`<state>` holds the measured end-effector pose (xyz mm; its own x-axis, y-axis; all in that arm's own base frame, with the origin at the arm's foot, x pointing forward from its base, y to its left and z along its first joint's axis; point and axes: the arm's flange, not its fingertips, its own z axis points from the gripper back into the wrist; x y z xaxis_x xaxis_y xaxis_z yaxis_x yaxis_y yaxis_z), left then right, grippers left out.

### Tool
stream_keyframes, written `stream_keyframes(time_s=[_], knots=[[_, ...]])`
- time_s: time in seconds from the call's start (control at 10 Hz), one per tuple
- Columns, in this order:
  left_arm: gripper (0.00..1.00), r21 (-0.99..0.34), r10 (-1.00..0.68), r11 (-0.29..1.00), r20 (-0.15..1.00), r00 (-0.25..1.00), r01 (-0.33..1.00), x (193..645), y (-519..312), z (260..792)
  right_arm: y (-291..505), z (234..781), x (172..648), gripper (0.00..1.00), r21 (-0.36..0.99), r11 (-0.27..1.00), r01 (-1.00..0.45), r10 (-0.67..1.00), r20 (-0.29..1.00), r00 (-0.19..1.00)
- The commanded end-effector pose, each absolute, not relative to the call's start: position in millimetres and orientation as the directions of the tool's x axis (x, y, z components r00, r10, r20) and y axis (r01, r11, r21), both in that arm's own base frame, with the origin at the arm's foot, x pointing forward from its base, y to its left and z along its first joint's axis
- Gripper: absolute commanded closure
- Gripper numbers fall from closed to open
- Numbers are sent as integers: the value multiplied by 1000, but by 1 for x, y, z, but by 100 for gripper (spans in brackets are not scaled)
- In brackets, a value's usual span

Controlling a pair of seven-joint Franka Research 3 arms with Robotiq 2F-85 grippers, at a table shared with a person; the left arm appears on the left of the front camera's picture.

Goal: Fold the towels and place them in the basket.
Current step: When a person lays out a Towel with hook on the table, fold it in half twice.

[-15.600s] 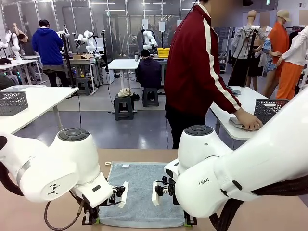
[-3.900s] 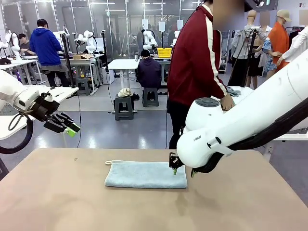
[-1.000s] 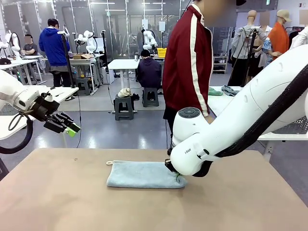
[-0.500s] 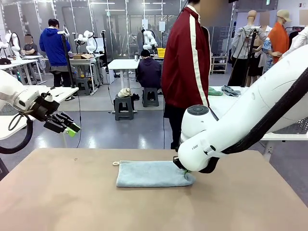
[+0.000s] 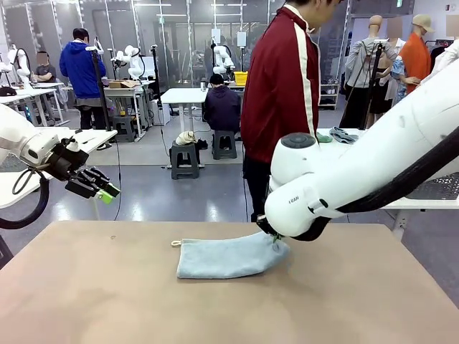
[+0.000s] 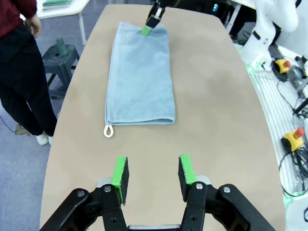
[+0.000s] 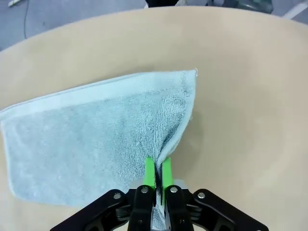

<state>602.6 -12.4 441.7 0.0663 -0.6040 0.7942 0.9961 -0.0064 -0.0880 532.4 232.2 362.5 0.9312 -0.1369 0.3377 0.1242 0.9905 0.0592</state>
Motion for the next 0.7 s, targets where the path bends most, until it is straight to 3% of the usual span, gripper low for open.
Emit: stream_keyframes(time_s=[0.0,0.3,0.6], knots=[[46,-84,-604,-18,795,56,996,606,-13,442,256,395,516,100,35,994,105,-111,336,935],[46,-84,-604,-18,795,56,996,606,-13,442,316,426,499,100,-8,999,42,-36,379,925],[46,-84,-604,-18,795,56,996,606,-13,442,382,414,500,100,-40,998,55,-37,359,933]])
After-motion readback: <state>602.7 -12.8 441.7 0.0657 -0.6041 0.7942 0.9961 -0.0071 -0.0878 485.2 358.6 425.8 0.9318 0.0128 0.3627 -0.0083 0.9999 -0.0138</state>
